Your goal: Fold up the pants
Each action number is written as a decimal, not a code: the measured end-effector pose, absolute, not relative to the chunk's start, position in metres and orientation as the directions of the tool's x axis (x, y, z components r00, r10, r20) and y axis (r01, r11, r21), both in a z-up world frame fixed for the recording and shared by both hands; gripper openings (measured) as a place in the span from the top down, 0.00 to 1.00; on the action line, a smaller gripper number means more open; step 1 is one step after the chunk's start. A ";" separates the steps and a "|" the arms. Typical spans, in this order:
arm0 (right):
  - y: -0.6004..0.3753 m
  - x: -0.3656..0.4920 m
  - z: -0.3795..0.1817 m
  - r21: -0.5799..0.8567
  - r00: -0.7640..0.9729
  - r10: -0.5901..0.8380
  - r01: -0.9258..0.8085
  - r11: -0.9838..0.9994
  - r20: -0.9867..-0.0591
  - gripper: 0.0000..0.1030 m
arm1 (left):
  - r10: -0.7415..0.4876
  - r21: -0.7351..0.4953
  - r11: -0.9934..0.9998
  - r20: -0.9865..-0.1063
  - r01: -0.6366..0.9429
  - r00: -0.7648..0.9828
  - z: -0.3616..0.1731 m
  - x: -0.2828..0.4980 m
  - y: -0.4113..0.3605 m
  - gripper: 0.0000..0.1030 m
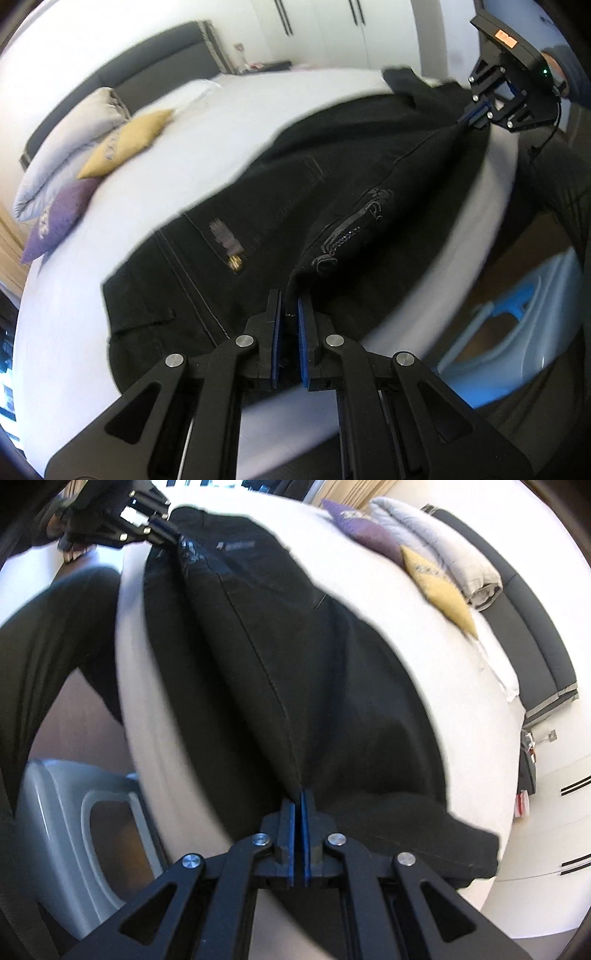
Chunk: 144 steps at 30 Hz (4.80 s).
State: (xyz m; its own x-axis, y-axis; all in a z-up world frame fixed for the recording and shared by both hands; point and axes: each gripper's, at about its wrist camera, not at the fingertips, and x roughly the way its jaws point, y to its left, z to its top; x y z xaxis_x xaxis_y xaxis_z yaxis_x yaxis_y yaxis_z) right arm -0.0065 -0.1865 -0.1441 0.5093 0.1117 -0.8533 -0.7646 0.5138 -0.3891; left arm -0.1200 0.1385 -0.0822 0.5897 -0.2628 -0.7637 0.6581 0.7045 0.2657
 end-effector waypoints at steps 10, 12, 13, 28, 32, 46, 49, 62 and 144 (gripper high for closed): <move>-0.182 -0.027 -0.137 -0.432 0.553 0.100 -0.739 0.517 -0.827 0.96 | -0.242 0.303 0.687 -0.762 0.661 0.601 -0.080 -0.136 0.139 0.93; -0.178 -0.035 -0.136 -0.432 0.555 0.103 -0.738 0.519 -0.825 0.96 | -0.226 0.313 0.681 -0.770 0.662 0.596 -0.077 -0.131 0.137 0.93; -0.176 -0.044 -0.139 -0.434 0.555 0.101 -0.739 0.516 -0.826 0.96 | -0.220 0.314 0.682 -0.774 0.661 0.594 -0.079 -0.130 0.138 0.93; -0.164 -0.051 -0.176 -0.453 0.553 0.056 -0.732 0.509 -0.831 0.94 | -0.191 0.305 0.689 -0.799 0.658 0.570 -0.106 -0.125 0.141 0.91; -0.172 -0.049 -0.171 -0.404 0.555 0.094 -0.701 0.588 -0.827 0.93 | -0.181 0.308 0.695 -0.799 0.650 0.573 -0.106 -0.122 0.138 0.90; -0.173 -0.045 -0.178 -0.472 0.622 0.039 -0.632 0.615 -0.782 0.89 | -0.138 0.322 0.743 -0.785 0.587 0.604 -0.115 -0.102 0.125 0.90; -0.177 -0.048 -0.164 -0.452 0.621 0.043 -0.615 0.646 -0.783 0.55 | -0.135 0.302 0.760 -0.793 0.576 0.594 -0.112 -0.097 0.125 0.90; -0.446 0.094 -0.118 0.532 0.548 0.346 0.226 0.816 -0.762 0.21 | -0.122 0.297 0.781 -0.790 0.549 0.601 -0.115 -0.085 0.121 0.90; -0.560 -0.045 -0.179 0.731 0.781 0.178 0.442 0.520 -0.599 0.93 | 0.027 0.378 0.803 -0.796 0.461 0.605 -0.120 -0.069 0.100 0.90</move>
